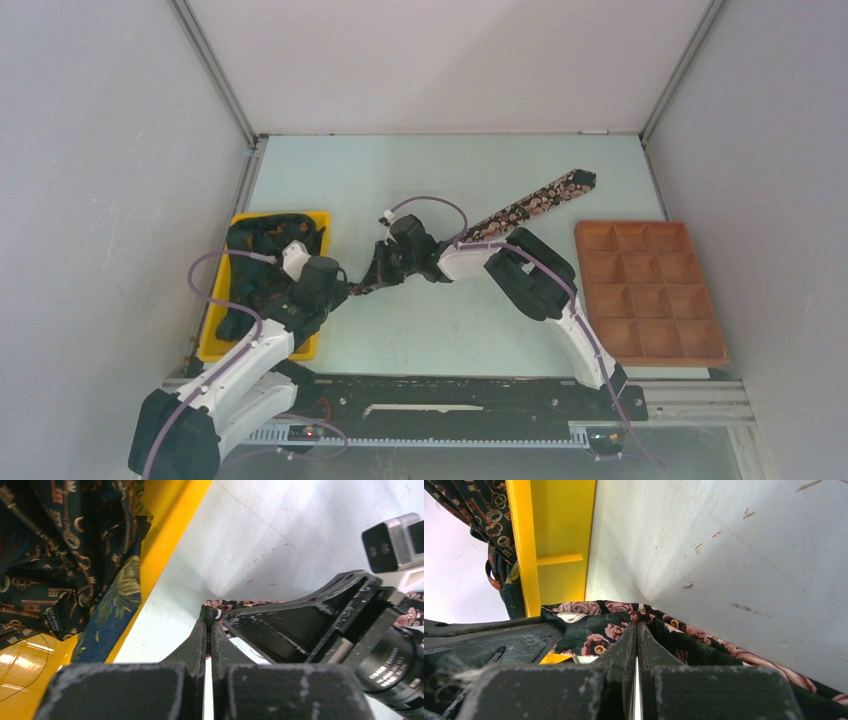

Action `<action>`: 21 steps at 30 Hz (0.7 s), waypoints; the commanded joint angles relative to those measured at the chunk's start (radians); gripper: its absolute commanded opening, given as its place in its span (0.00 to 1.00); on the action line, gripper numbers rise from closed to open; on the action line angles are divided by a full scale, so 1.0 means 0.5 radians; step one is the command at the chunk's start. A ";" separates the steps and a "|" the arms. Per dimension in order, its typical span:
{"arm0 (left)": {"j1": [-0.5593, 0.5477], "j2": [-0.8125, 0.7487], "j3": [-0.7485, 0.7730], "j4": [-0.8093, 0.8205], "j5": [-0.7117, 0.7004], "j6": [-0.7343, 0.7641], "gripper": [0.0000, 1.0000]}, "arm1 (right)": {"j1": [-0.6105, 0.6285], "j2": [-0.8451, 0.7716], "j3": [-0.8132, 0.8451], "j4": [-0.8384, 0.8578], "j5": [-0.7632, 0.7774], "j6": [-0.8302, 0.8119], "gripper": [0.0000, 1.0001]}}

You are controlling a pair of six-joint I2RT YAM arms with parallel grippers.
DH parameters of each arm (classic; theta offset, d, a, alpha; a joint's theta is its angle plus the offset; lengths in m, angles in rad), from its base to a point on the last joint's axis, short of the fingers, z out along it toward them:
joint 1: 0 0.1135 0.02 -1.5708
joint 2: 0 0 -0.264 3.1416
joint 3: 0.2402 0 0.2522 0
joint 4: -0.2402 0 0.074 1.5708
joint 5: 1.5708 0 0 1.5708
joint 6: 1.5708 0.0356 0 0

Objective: Roll the ties
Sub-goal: Roll the tie at the center of the board.

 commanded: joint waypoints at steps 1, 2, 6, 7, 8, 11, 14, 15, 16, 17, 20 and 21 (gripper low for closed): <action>0.007 0.033 0.135 -0.034 0.020 -0.013 0.00 | 0.031 0.039 0.088 0.042 -0.019 0.002 0.00; 0.007 0.047 0.145 -0.043 0.023 -0.015 0.00 | 0.029 0.038 0.098 0.041 -0.028 -0.006 0.00; 0.007 0.062 0.167 -0.078 -0.002 -0.010 0.00 | -0.014 -0.019 0.152 -0.050 -0.039 -0.101 0.00; 0.008 0.059 0.165 -0.086 -0.013 -0.008 0.00 | -0.031 -0.042 0.164 -0.080 -0.051 -0.133 0.00; 0.007 0.053 0.162 -0.091 -0.024 -0.005 0.00 | -0.047 -0.070 0.171 -0.115 -0.062 -0.162 0.00; 0.006 0.046 0.152 -0.099 -0.052 0.001 0.00 | -0.065 -0.180 0.158 -0.225 -0.027 -0.248 0.00; 0.005 0.054 0.149 -0.098 -0.063 0.001 0.00 | -0.035 -0.270 0.117 -0.307 0.048 -0.297 0.00; 0.005 0.055 0.147 -0.097 -0.064 0.001 0.00 | -0.017 -0.290 0.100 -0.322 0.063 -0.305 0.00; 0.005 0.053 0.146 -0.097 -0.072 0.001 0.00 | 0.020 -0.319 0.051 -0.334 0.088 -0.308 0.00; 0.006 0.050 0.144 -0.098 -0.076 0.001 0.00 | 0.035 -0.320 0.039 -0.332 0.092 -0.307 0.00; 0.008 0.035 0.143 -0.105 -0.086 -0.001 0.00 | 0.066 -0.292 0.034 -0.332 0.097 -0.302 0.00; 0.007 0.029 0.141 -0.105 -0.088 -0.002 0.00 | 0.072 -0.278 0.037 -0.327 0.088 -0.296 0.00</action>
